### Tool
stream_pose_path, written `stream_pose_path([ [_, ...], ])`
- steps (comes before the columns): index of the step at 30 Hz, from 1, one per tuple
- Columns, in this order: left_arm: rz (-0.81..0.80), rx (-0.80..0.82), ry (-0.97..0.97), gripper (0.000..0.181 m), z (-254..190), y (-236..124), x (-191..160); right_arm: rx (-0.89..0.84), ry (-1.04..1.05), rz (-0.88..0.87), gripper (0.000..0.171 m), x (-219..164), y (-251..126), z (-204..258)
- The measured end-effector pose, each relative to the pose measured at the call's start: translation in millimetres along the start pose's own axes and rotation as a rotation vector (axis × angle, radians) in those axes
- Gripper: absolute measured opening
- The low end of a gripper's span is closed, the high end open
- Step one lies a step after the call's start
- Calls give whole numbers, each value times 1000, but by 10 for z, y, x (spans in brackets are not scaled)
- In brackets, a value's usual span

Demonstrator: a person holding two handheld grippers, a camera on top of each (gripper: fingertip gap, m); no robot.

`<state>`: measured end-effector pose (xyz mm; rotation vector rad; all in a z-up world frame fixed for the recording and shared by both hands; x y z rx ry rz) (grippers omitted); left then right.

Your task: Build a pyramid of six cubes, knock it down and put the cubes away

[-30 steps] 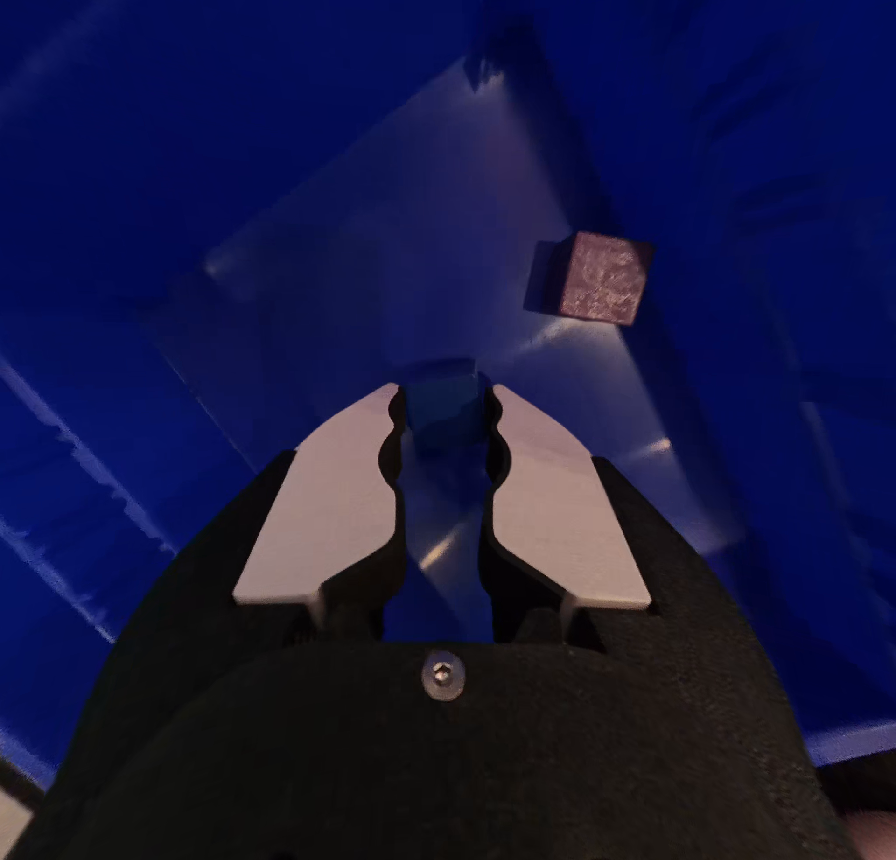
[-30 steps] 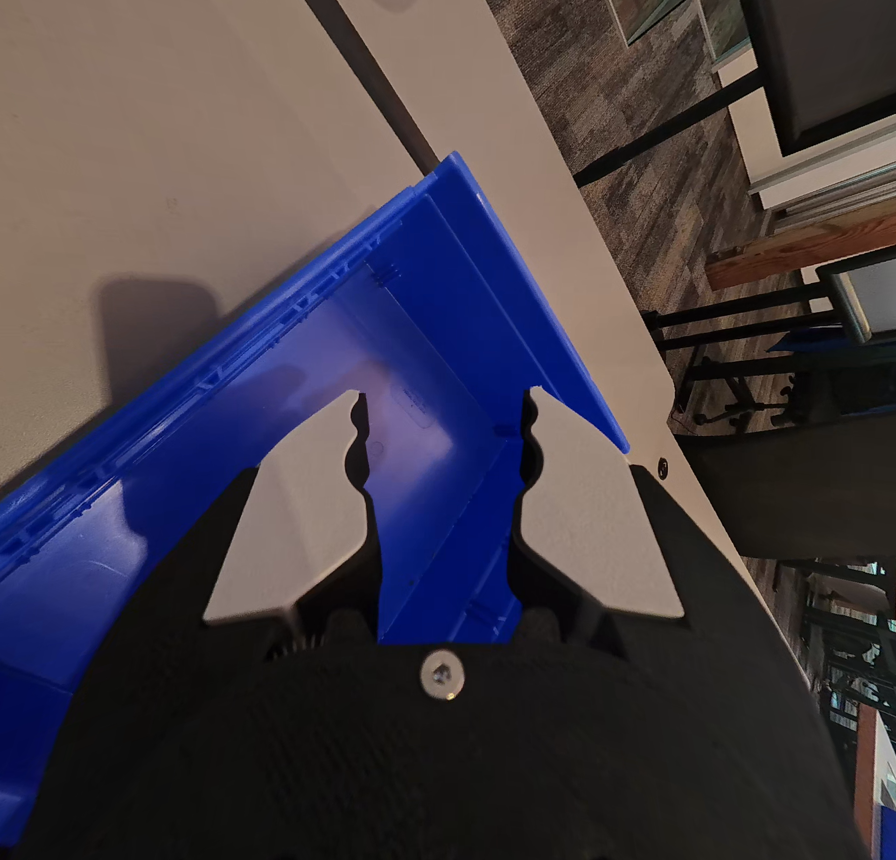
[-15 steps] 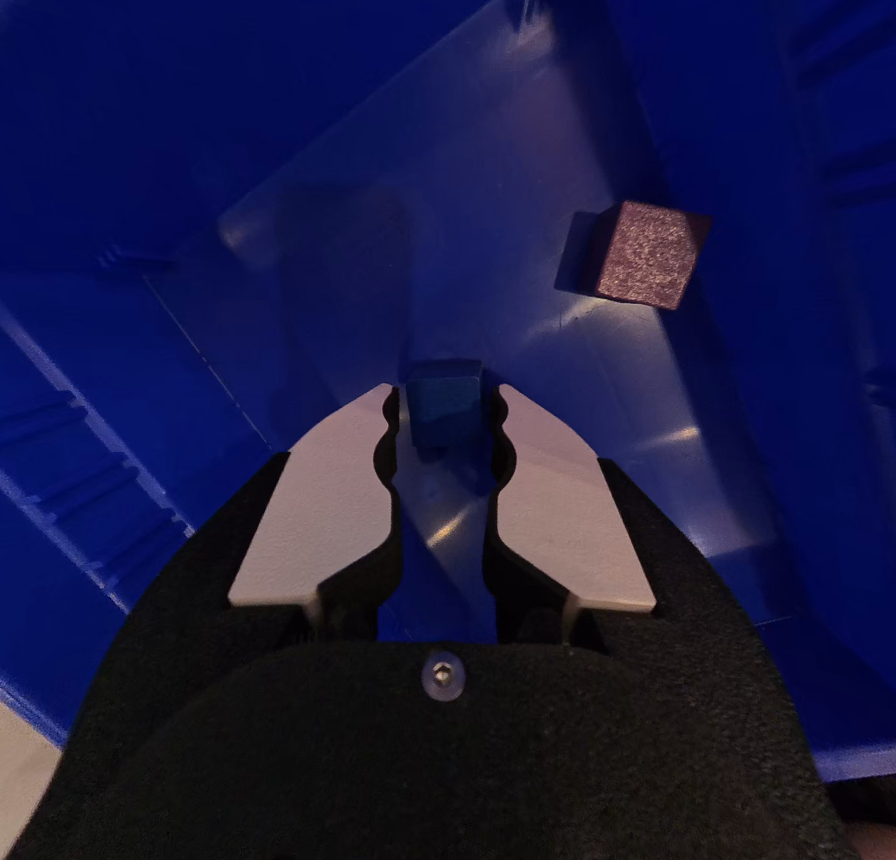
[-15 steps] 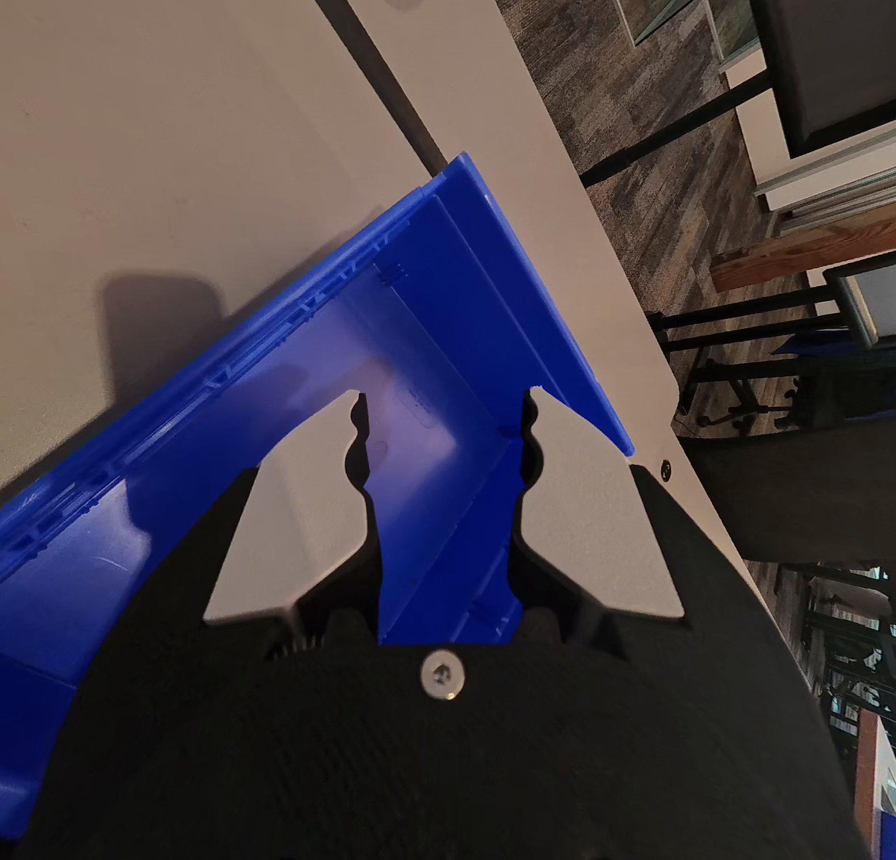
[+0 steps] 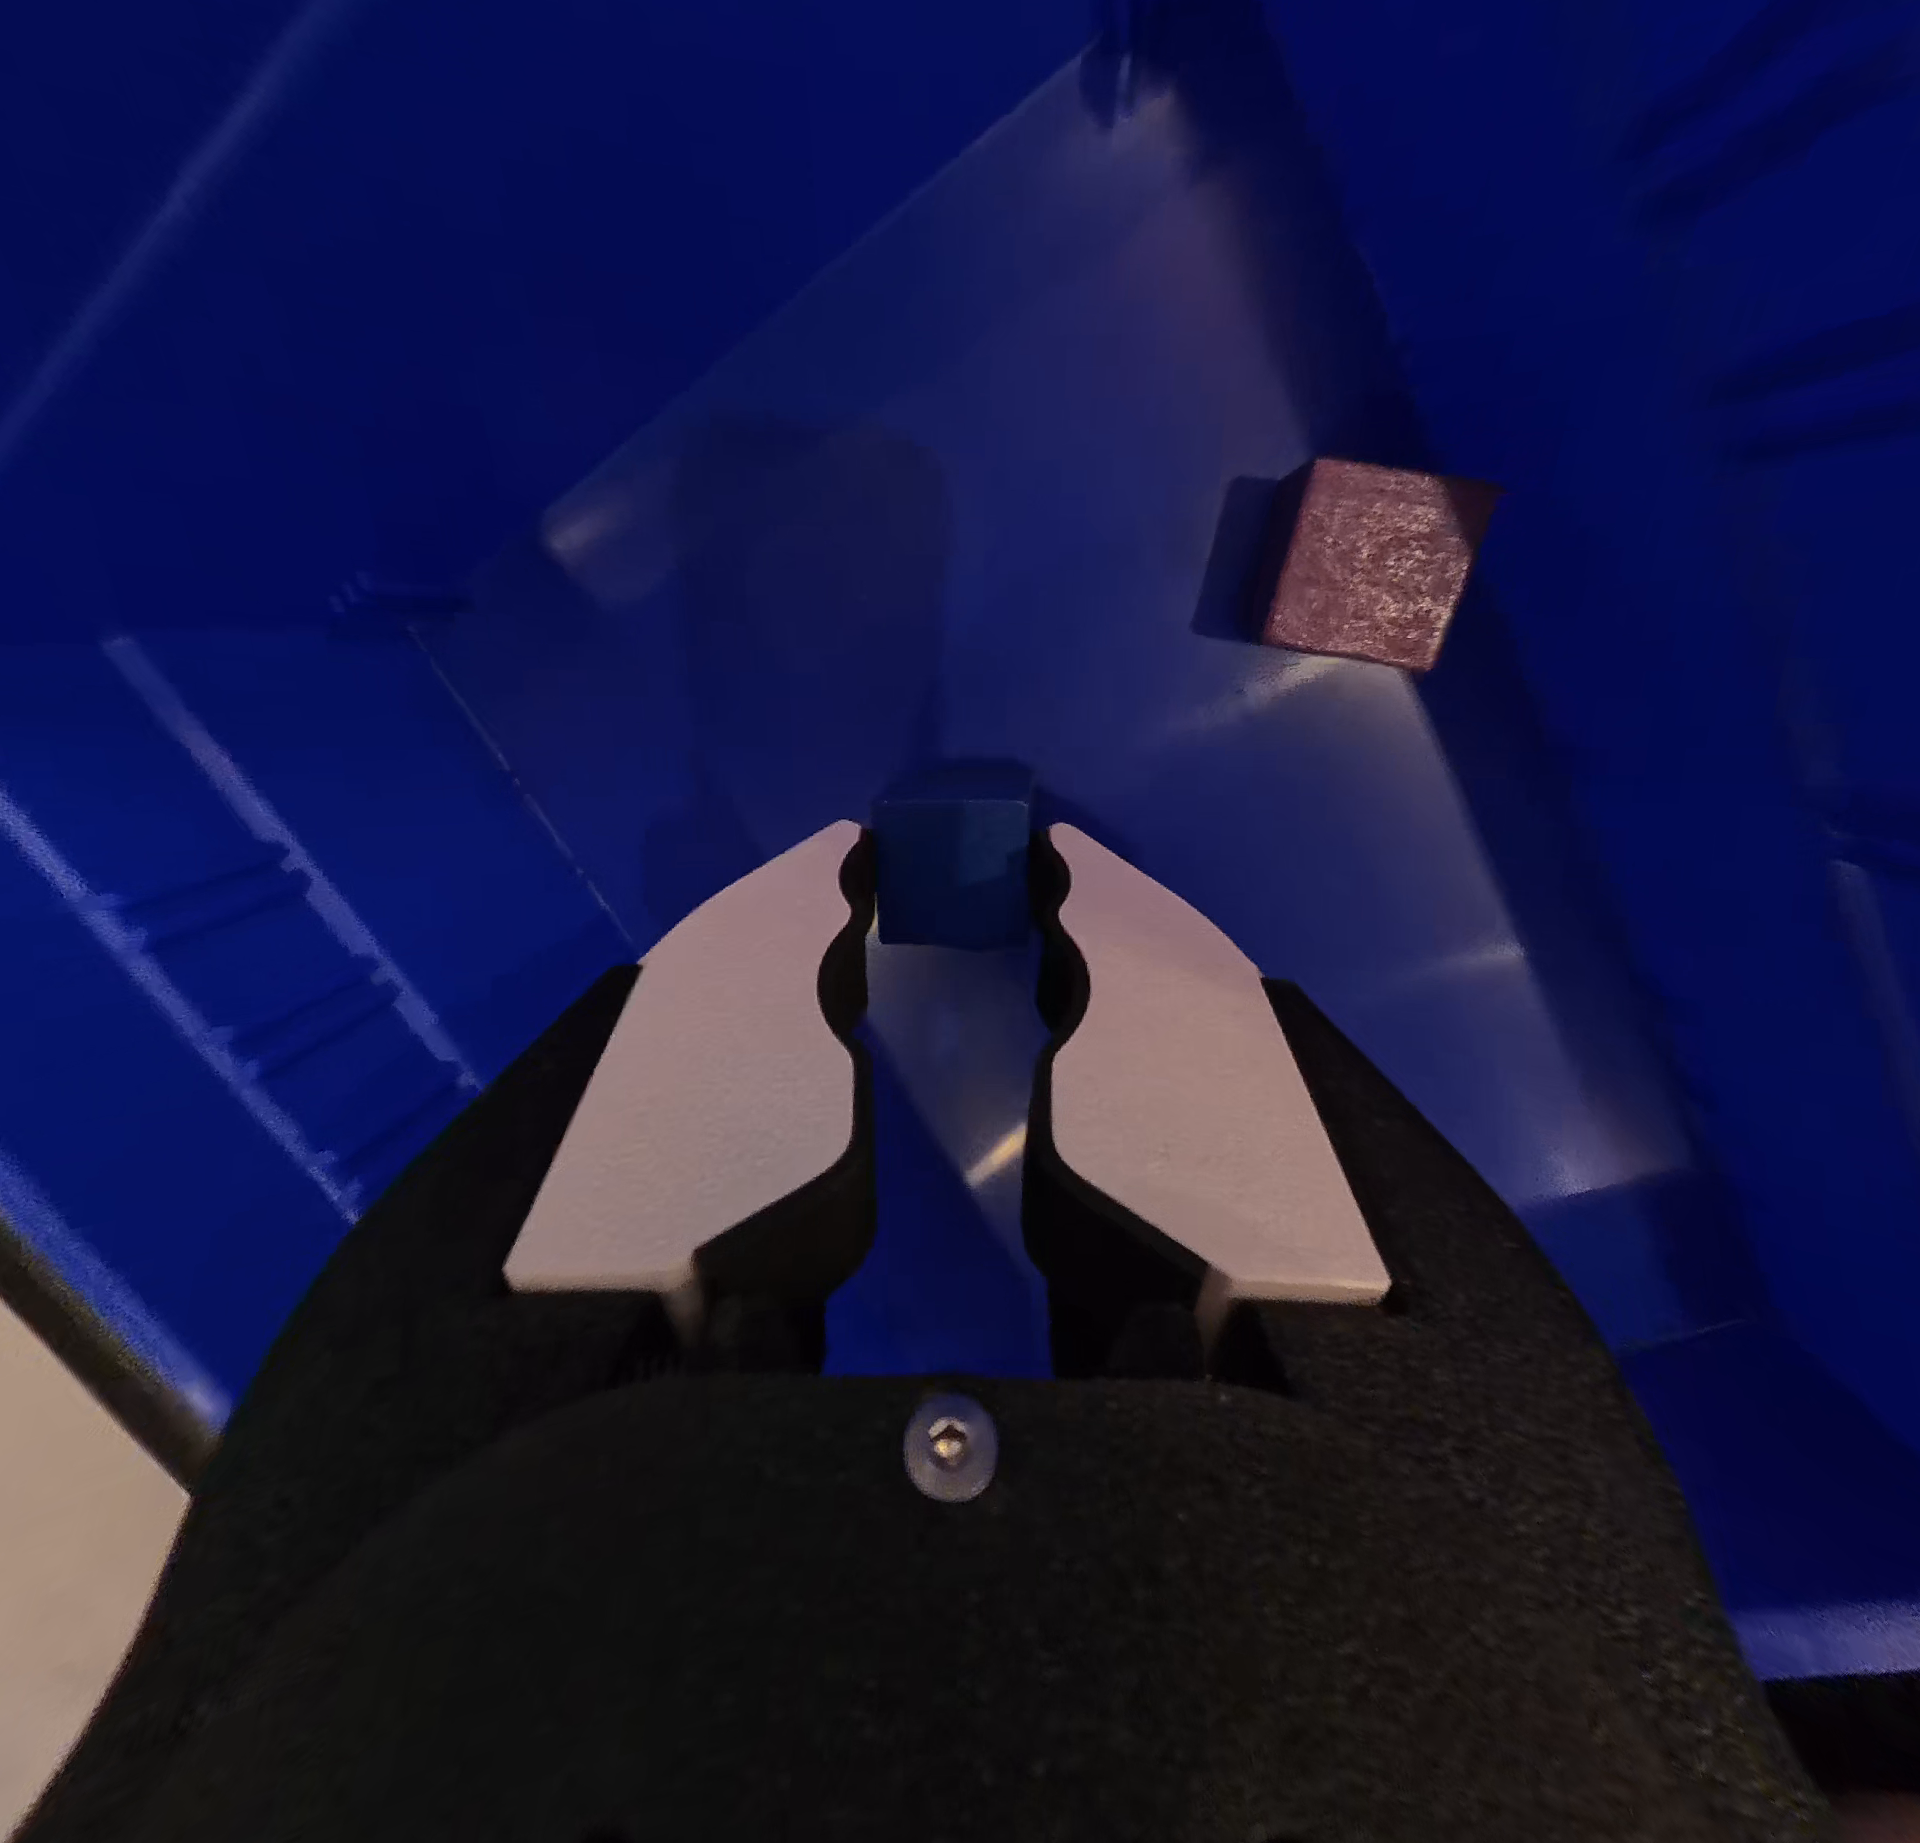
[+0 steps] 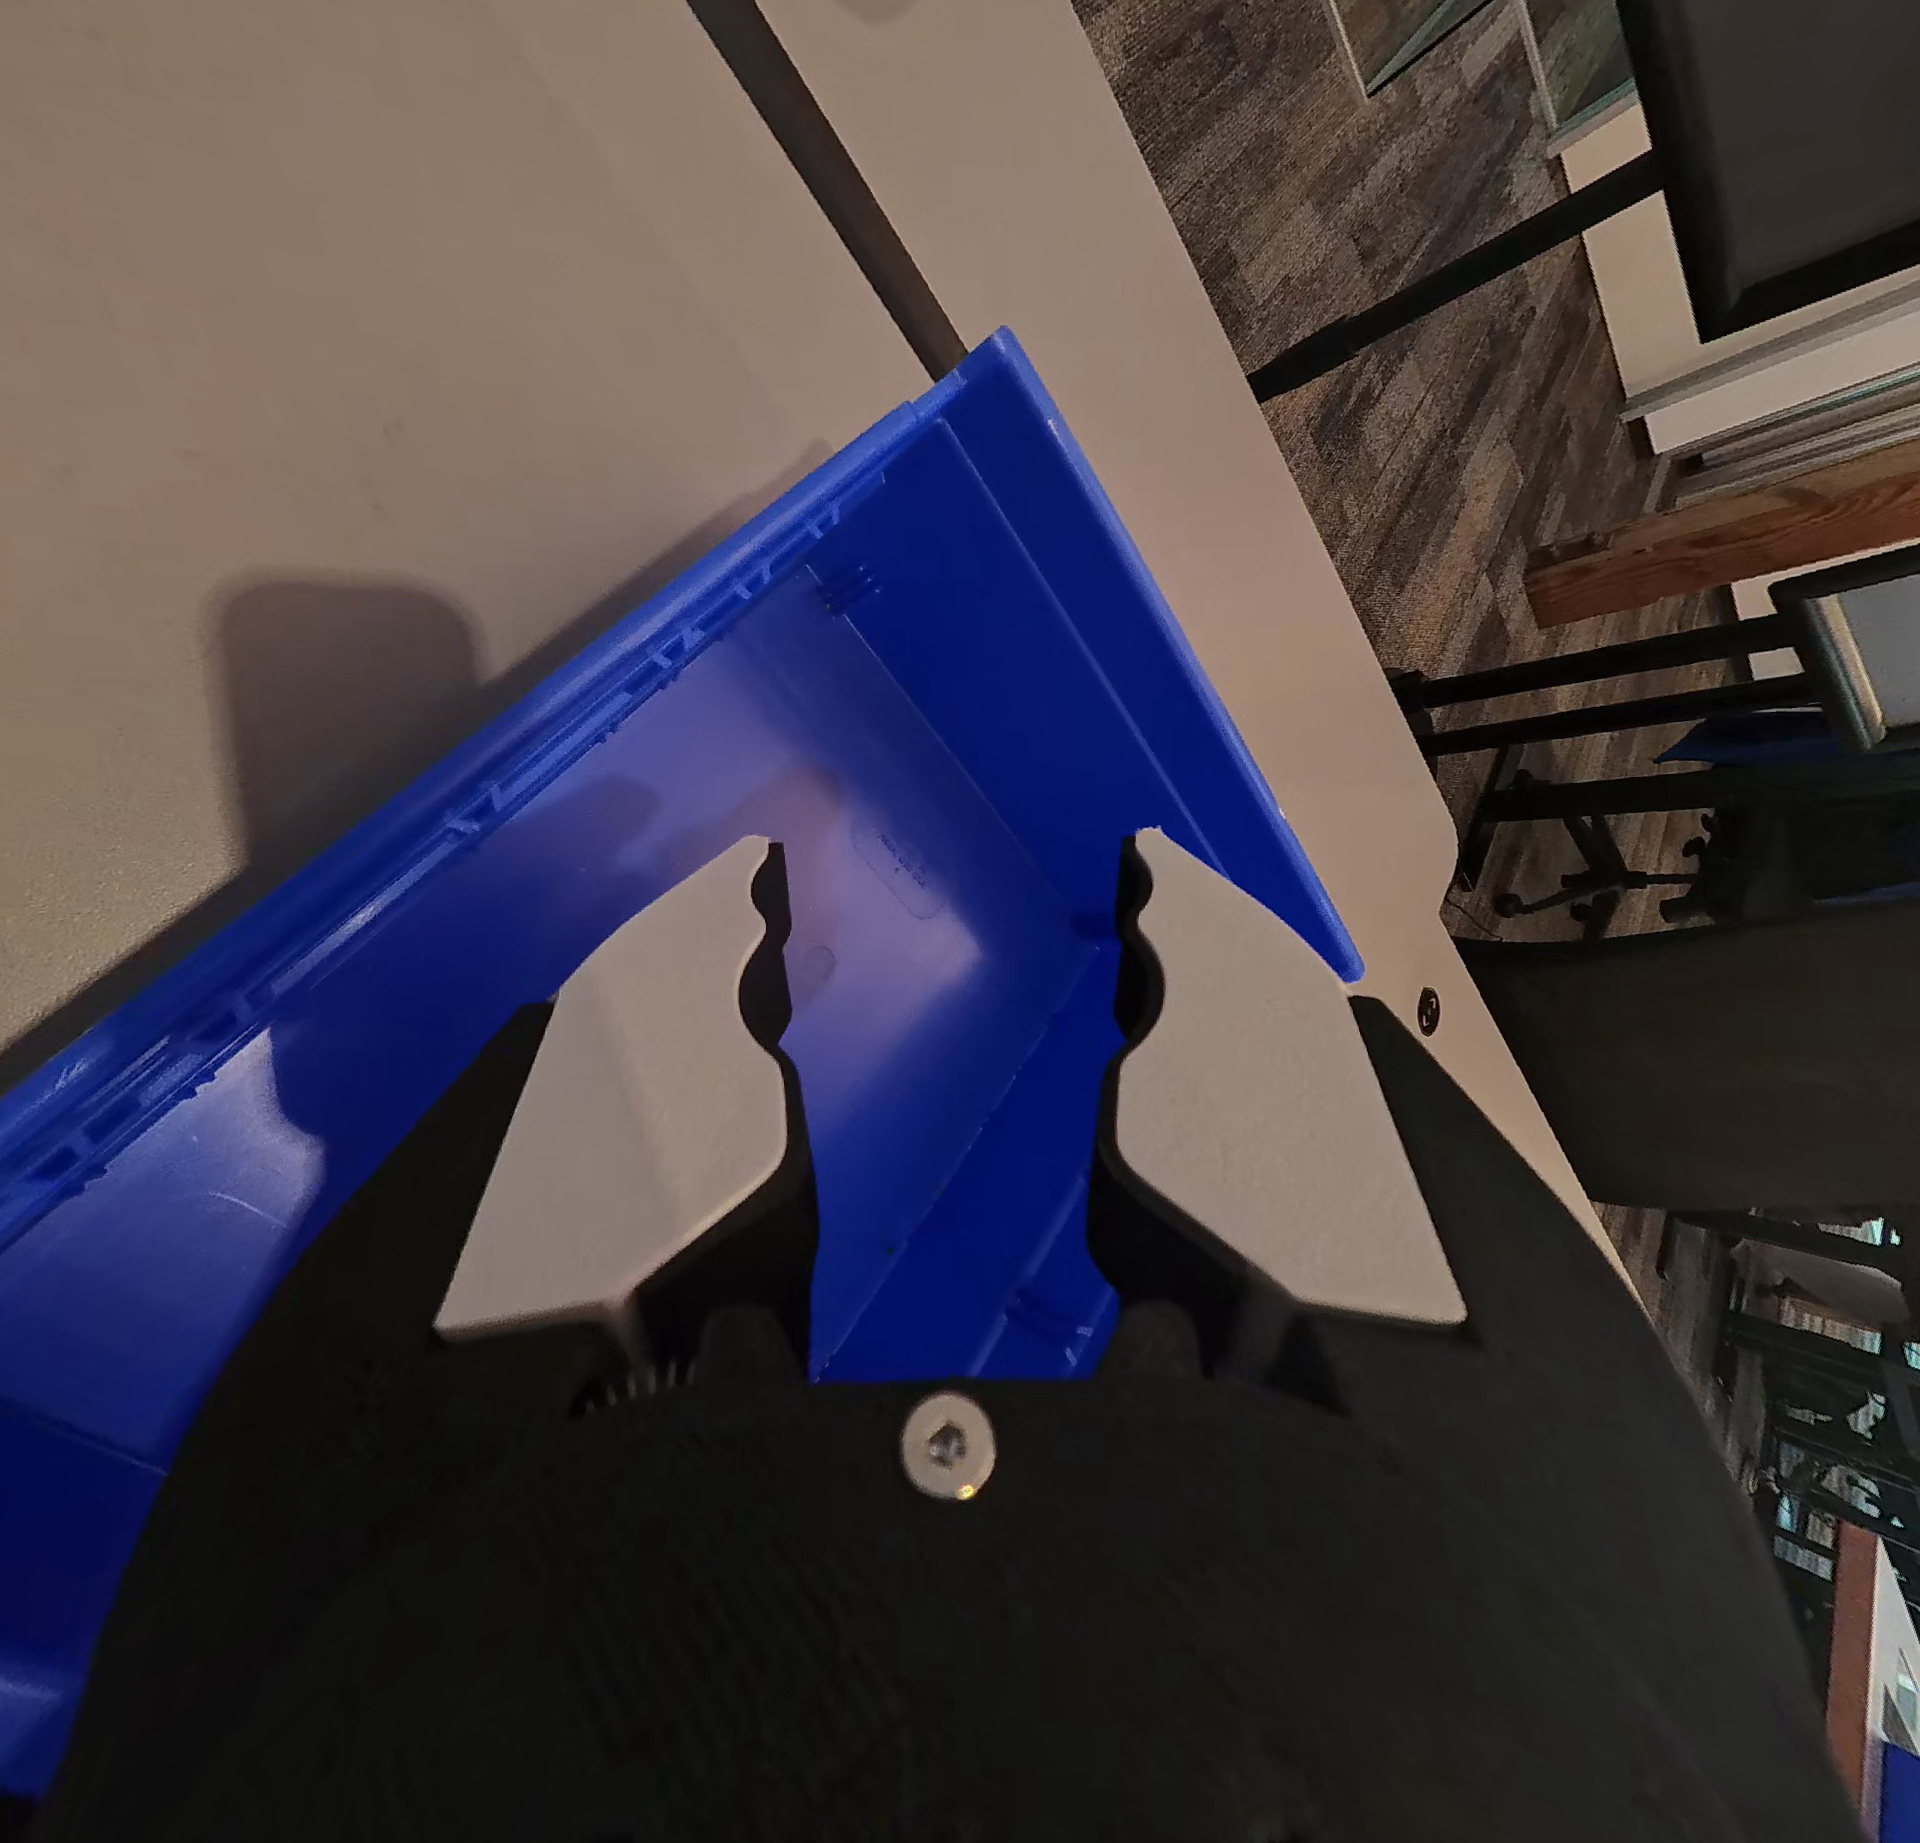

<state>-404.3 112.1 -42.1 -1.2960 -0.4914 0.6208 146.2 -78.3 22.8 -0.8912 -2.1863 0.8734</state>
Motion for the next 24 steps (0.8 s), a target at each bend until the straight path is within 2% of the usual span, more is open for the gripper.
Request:
stream_pose_path([
  [3, -27, 49, -30, 29, 20, -183, -46, 0, 1, 0, 62, -5, -1, -3],
  [6, -95, 138, -80, 29, 23, -531, -139, -1, 5, -1, 62, -10, -2, -10],
  [10, -309, 215, -110, 29, -144, -1149, -254, -2, 5, -2, 62, -10, -11, -13],
  [12, -454, 181, -67, 29, -340, -1424, -239, -2, 5, -6, 62, -6, -18, -12],
  [15, -662, 55, 155, 29, -799, -1685, -58, -4, 5, -8, 62, -4, -28, -10],
  [19, -769, -129, 511, 28, -1571, -1676, 387, -4, 2, -15, 62, 1, -48, -4],
  [22, -725, -226, 686, 28, -2060, -1460, 700, -10, 0, -20, 62, 5, -67, -10],
  [24, -673, -224, 749, 28, -2248, -1285, 843, -22, -6, -39, 62, 15, -99, -15],
])
Point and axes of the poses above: each gripper's, where its closed fingertips meet, y out along the fingers, x out of its top, z = x × y across the jaws, the point moved 10 cm from there along -y, back along the fingers, and after that the axes turned 14 degrees about z, right-handed, at the moved point
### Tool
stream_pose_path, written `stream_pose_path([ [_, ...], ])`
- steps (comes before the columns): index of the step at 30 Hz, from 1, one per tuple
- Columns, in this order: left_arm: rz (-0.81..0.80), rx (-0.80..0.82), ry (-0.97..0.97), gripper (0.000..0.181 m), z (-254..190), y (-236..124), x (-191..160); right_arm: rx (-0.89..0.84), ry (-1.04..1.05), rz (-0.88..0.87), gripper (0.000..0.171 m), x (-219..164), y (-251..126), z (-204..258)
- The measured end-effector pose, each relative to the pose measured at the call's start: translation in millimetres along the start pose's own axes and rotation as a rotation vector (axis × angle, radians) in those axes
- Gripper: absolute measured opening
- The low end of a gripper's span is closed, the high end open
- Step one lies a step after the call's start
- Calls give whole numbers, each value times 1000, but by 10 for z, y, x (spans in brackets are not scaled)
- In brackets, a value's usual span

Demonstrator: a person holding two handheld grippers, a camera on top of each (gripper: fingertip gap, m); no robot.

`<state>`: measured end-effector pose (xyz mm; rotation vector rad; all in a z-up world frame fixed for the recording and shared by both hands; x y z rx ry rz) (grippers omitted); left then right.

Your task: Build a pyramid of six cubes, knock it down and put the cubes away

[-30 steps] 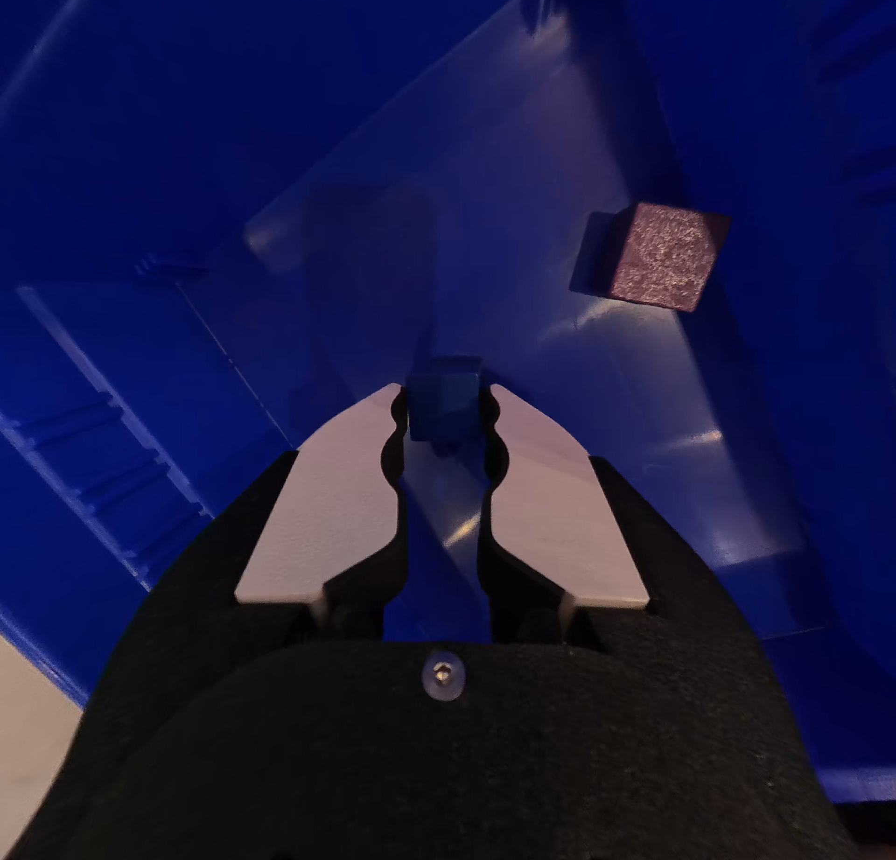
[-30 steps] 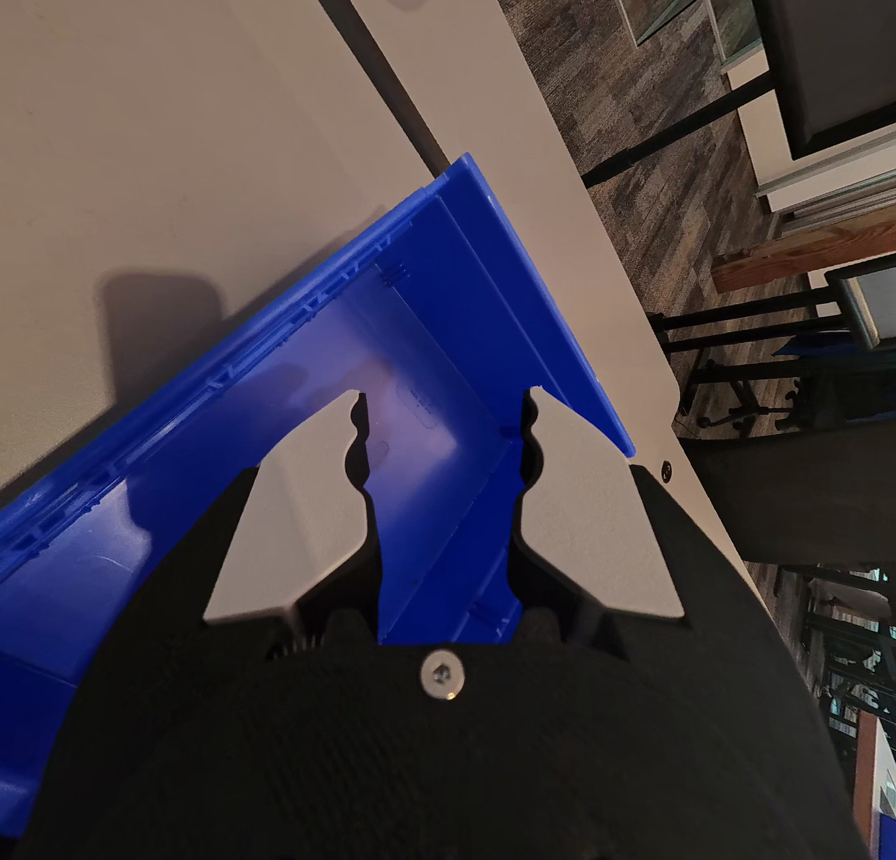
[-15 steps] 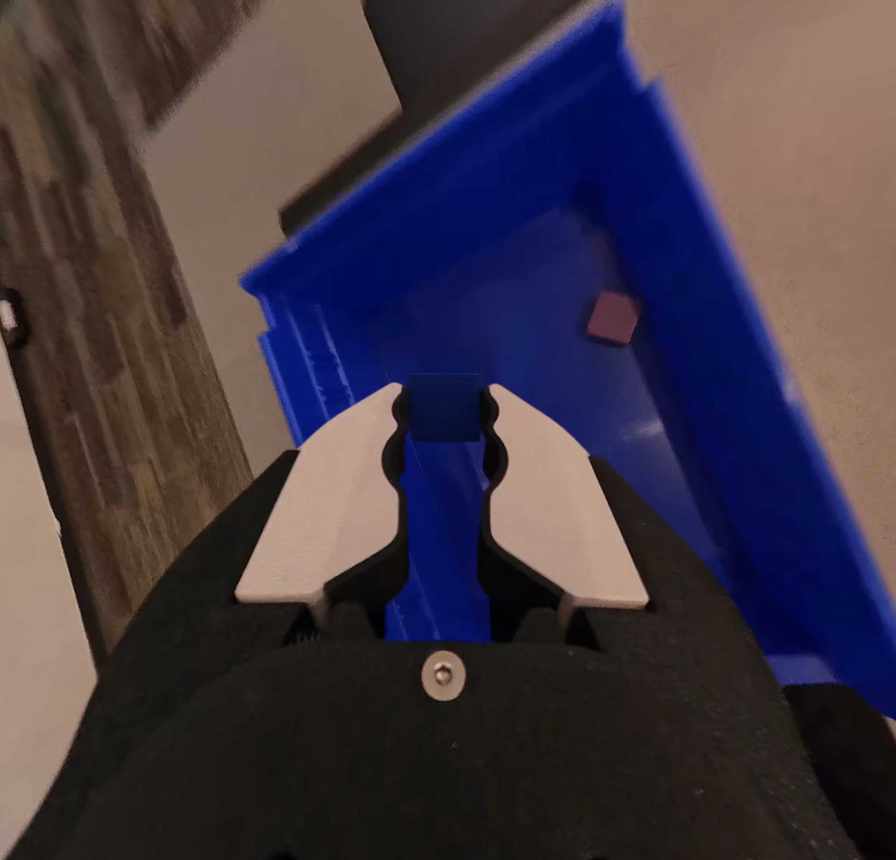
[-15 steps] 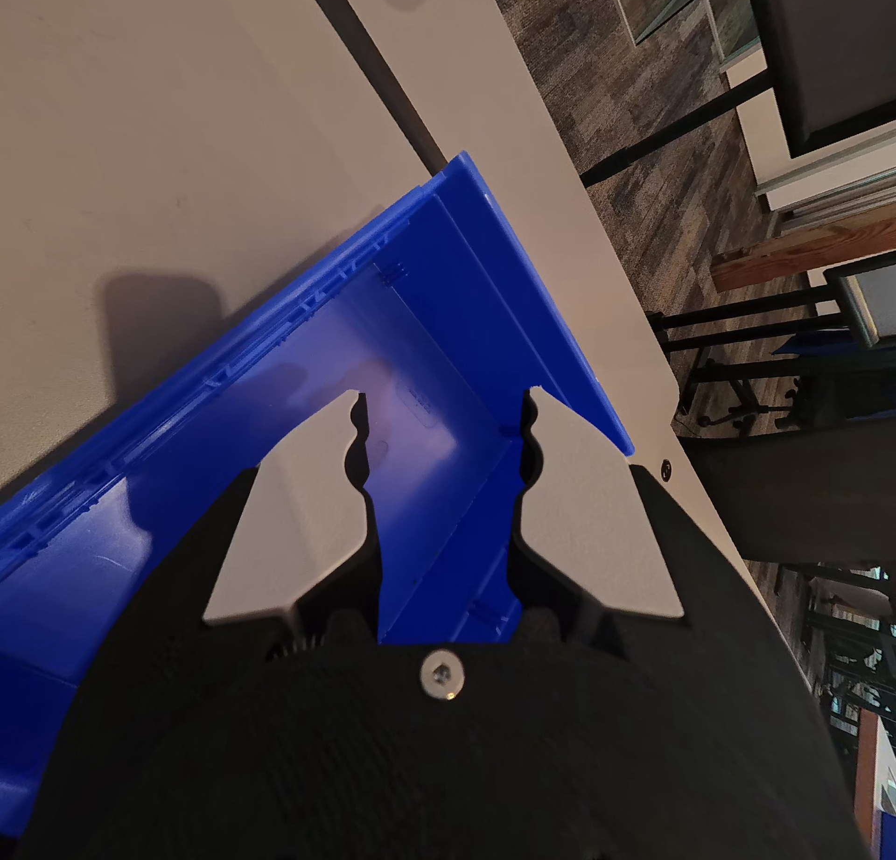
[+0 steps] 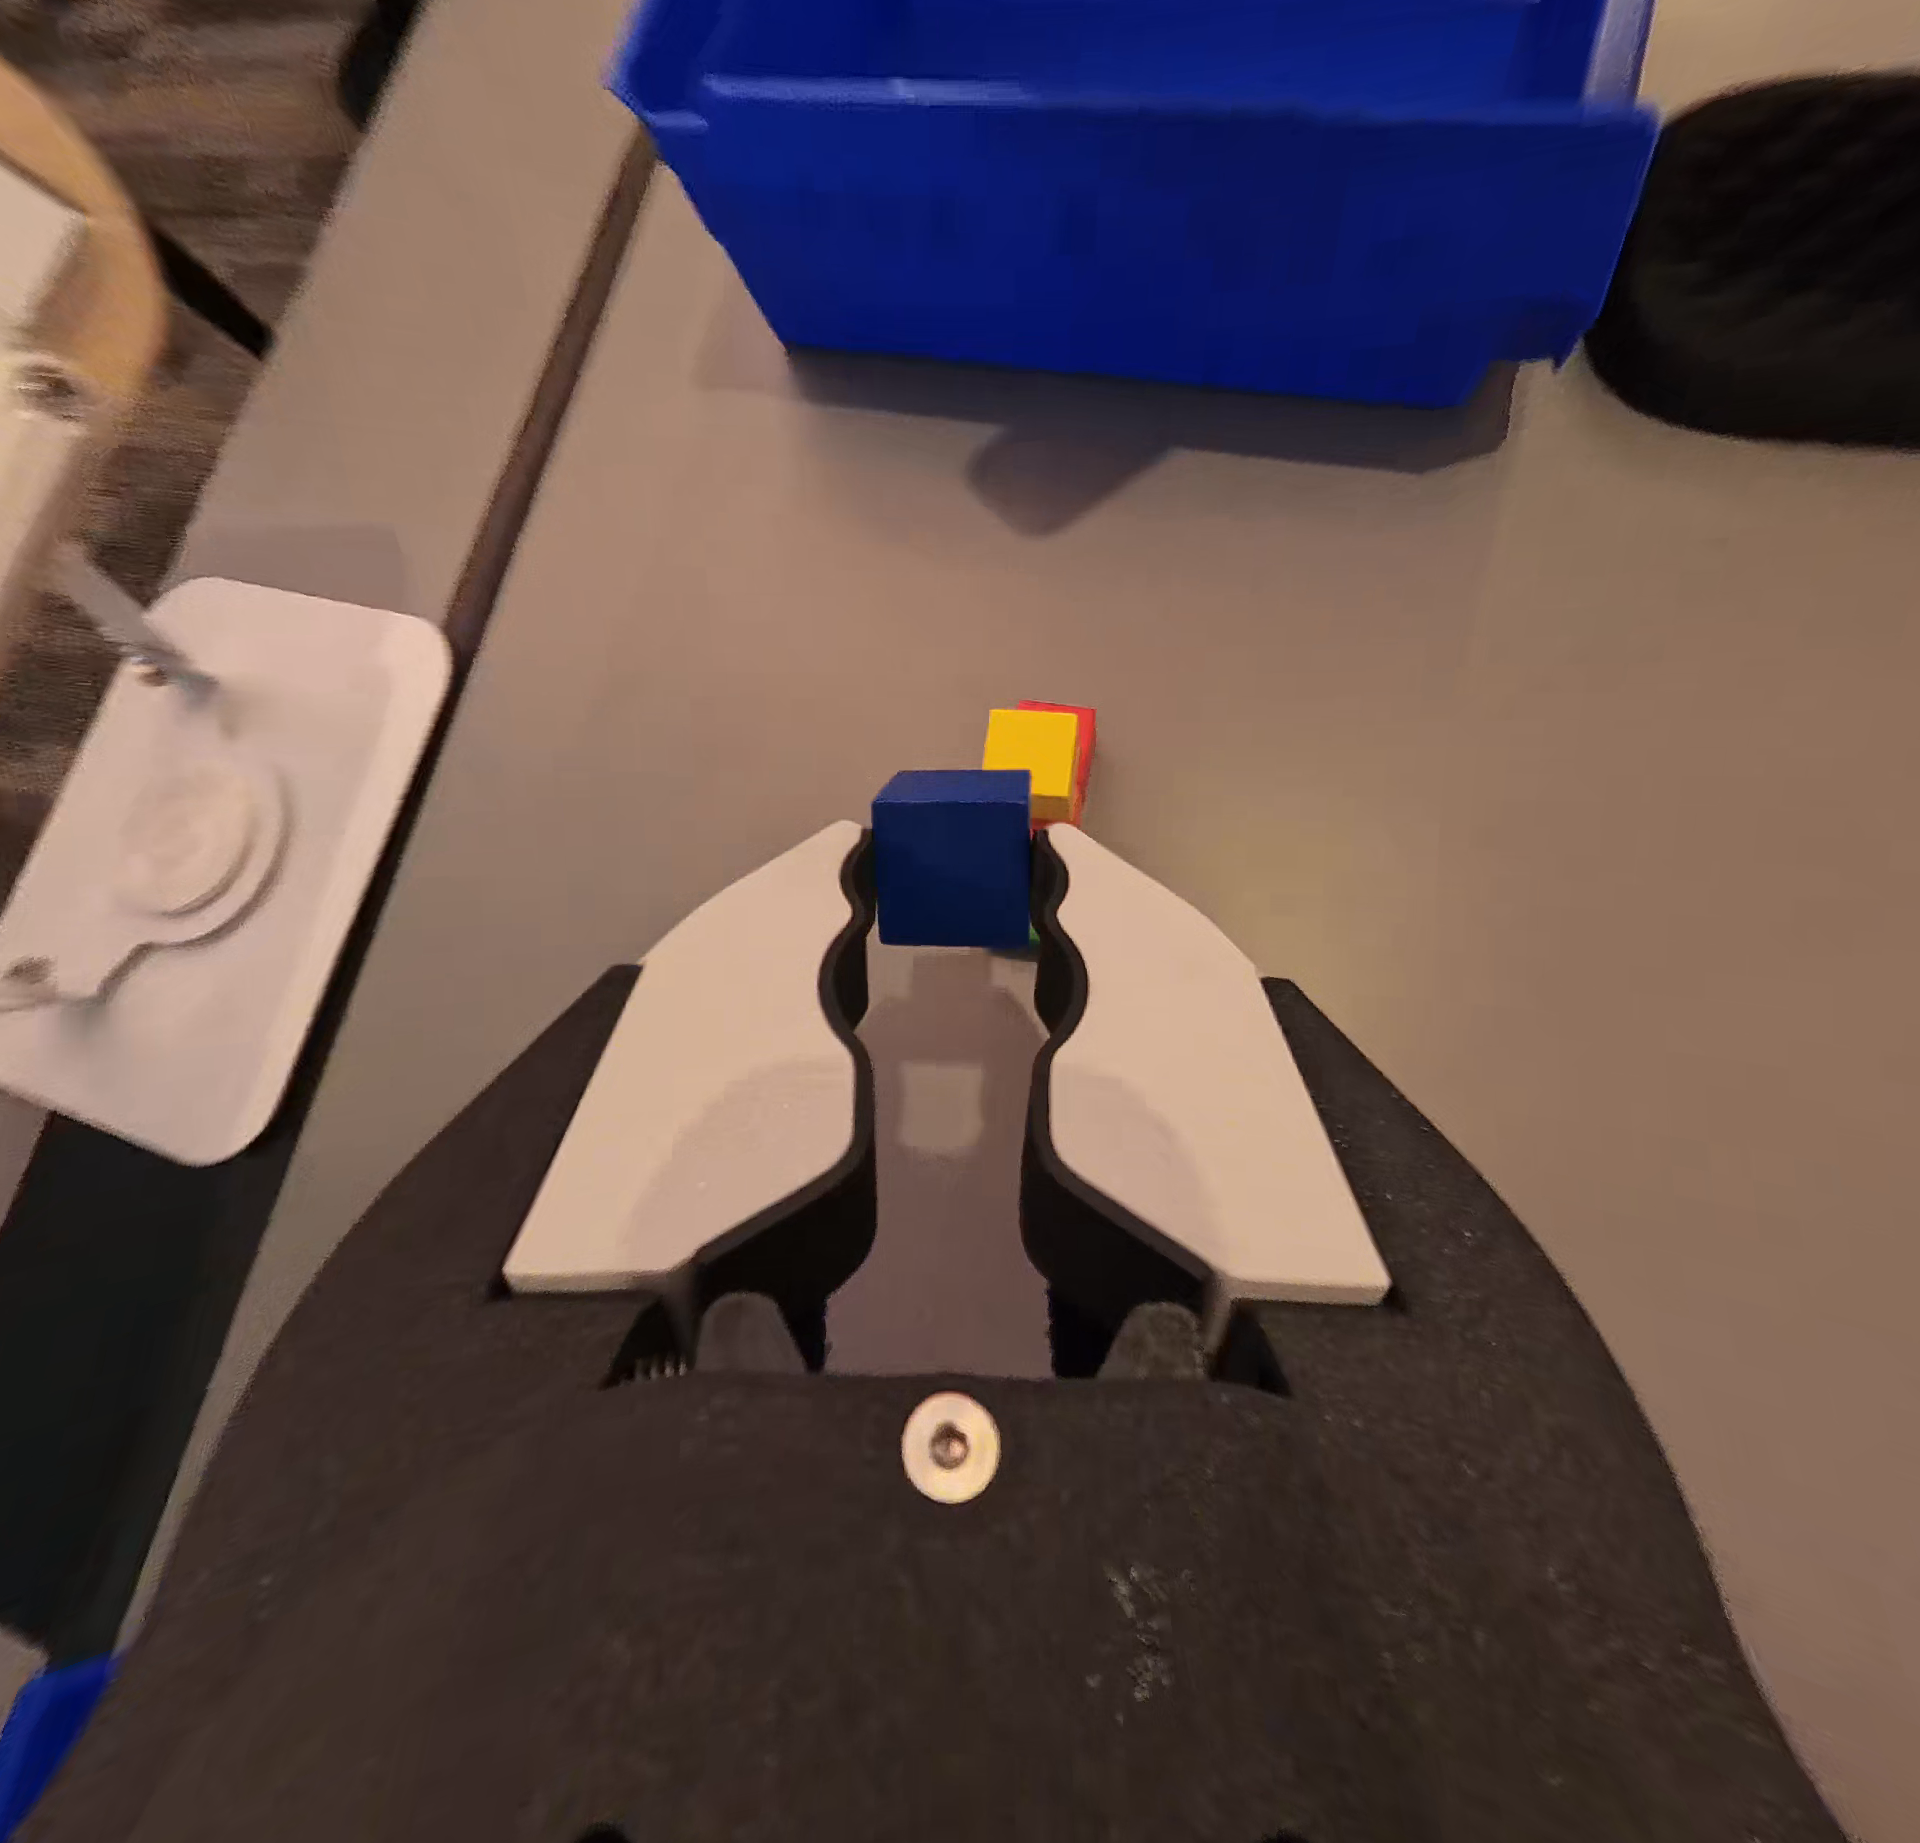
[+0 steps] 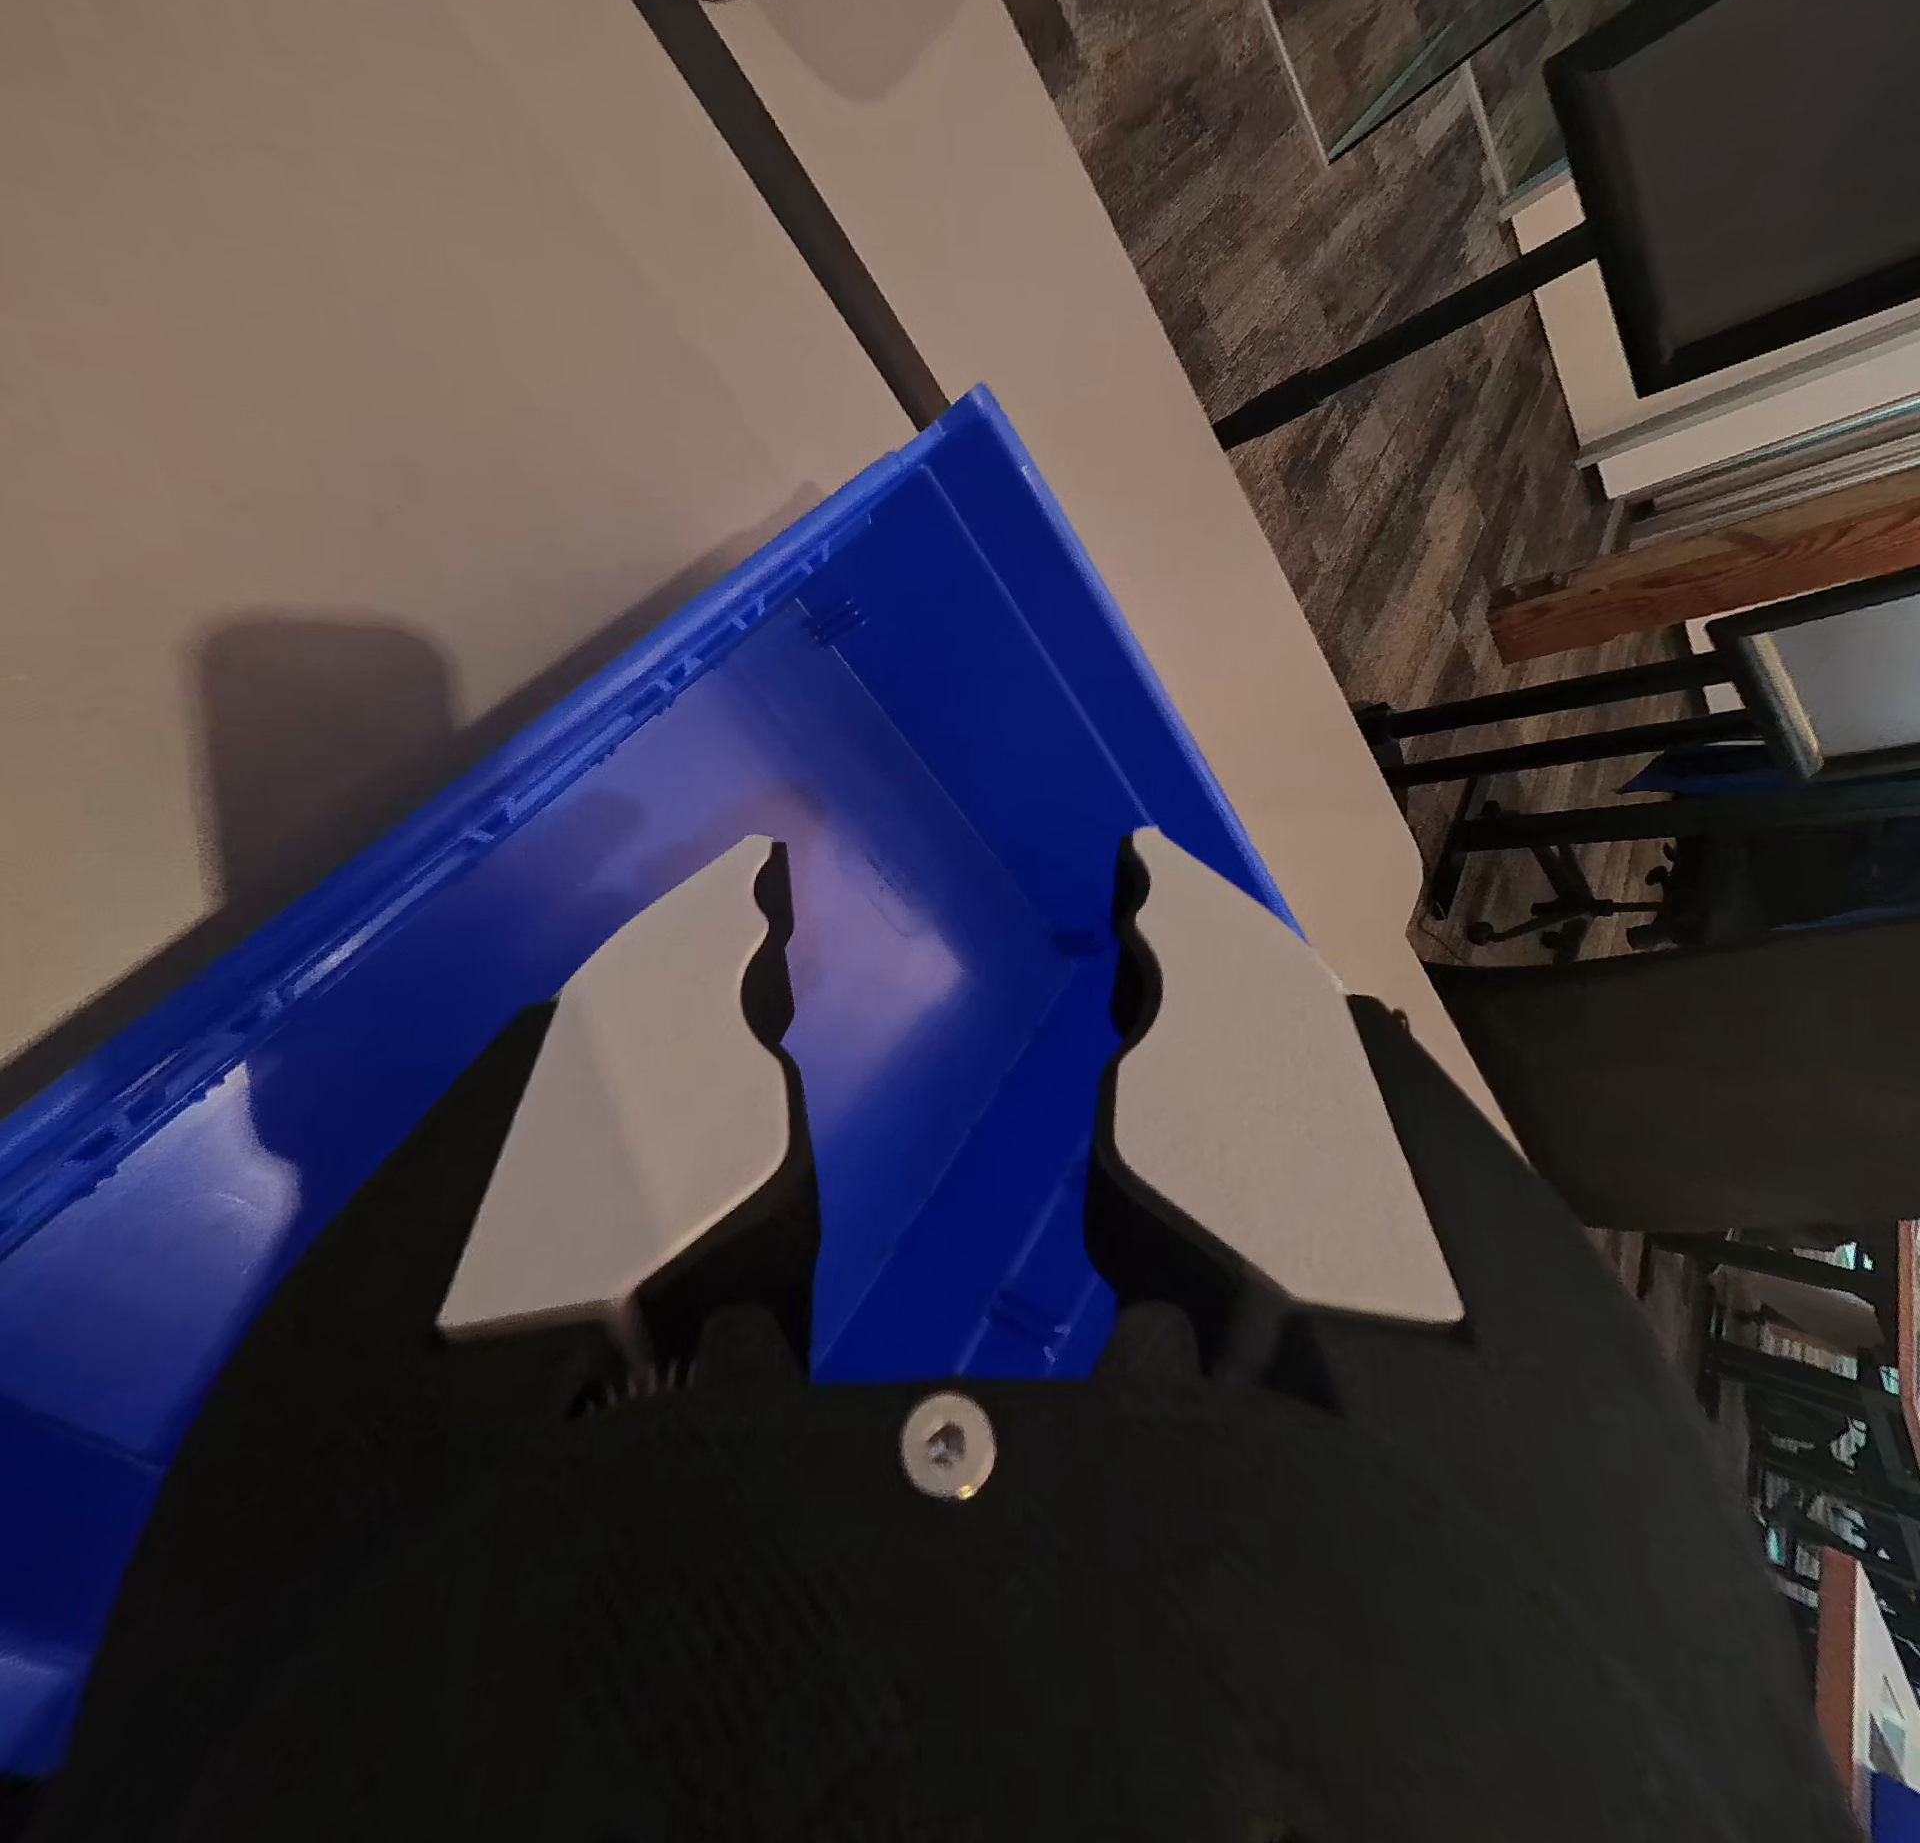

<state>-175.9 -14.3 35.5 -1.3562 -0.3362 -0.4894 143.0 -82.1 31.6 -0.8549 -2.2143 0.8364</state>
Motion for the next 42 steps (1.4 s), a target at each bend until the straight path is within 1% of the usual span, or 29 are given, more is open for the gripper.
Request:
stream_pose_path([
  [4, 85, -45, 42, 28, -39, 377, -5, -10, -1, -15, 61, 15, -57, -7],
  [9, 131, -76, 49, 28, -37, 556, -36, -15, 2, -26, 61, 15, -91, -19],
  [18, 189, -66, 64, 28, -37, 687, -58, -13, 13, -26, 61, -9, -101, -41],
  [33, 255, -70, 86, 28, -75, 785, -39, -7, 7, -13, 62, -13, -74, -36],
  [42, 258, -80, 77, 28, -54, 814, -51, -4, 7, -8, 62, -18, -66, -36],
])
Point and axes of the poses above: each gripper's, where its closed fingertips meet, y out along the fingers, x out of its top, z = x × y across the jaws, the point moved 10 cm from there along -y, back along the fingers, and after that the axes turned 14 degrees about z, right-handed, at the moved point
